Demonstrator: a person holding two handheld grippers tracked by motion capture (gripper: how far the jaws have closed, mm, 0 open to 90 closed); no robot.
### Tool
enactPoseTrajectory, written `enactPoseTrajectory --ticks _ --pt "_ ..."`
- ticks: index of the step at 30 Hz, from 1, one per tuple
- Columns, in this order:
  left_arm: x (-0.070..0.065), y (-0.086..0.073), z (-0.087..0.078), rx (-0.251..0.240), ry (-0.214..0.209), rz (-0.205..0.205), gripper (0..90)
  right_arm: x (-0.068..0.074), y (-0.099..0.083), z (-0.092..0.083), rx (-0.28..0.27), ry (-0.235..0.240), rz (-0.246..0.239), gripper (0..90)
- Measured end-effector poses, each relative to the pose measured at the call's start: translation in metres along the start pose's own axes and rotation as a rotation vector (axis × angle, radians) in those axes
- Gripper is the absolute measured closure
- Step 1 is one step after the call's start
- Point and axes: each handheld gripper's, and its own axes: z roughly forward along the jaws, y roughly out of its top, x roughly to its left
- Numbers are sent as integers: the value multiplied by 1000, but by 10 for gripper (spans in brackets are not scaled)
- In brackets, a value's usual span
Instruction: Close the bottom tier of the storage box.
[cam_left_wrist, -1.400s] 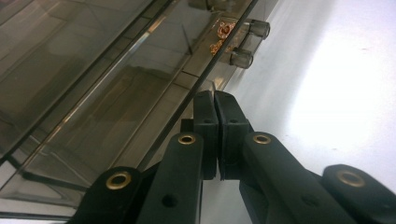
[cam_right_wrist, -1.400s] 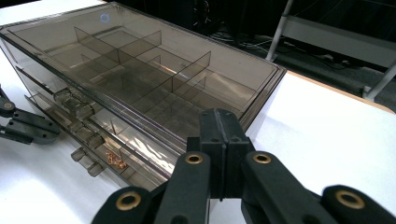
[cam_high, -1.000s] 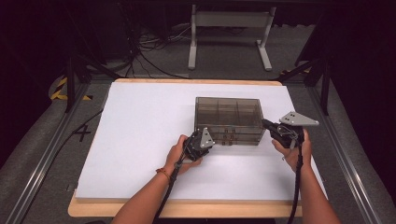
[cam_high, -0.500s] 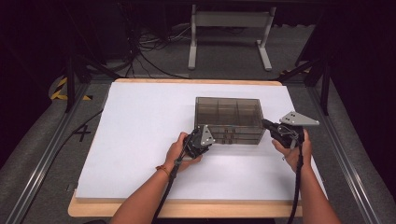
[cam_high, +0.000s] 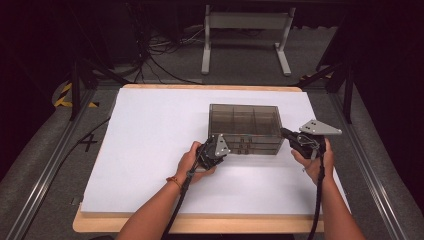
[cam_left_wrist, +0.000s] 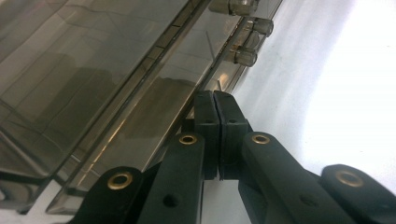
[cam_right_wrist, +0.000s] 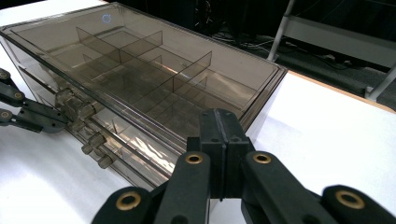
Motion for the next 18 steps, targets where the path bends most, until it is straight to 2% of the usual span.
enactPoseTrajectory --ticks 5,8,18 --pt "-1 0 -2 1 -1 1 872 2 0 -1 4 -6 -13 900" --pt "-1 0 -6 -2 2 7 871 5 2 -3 15 -21 -50 877" --pt "4 -1 -22 -9 20 28 860 13 5 -6 37 -19 -114 854"
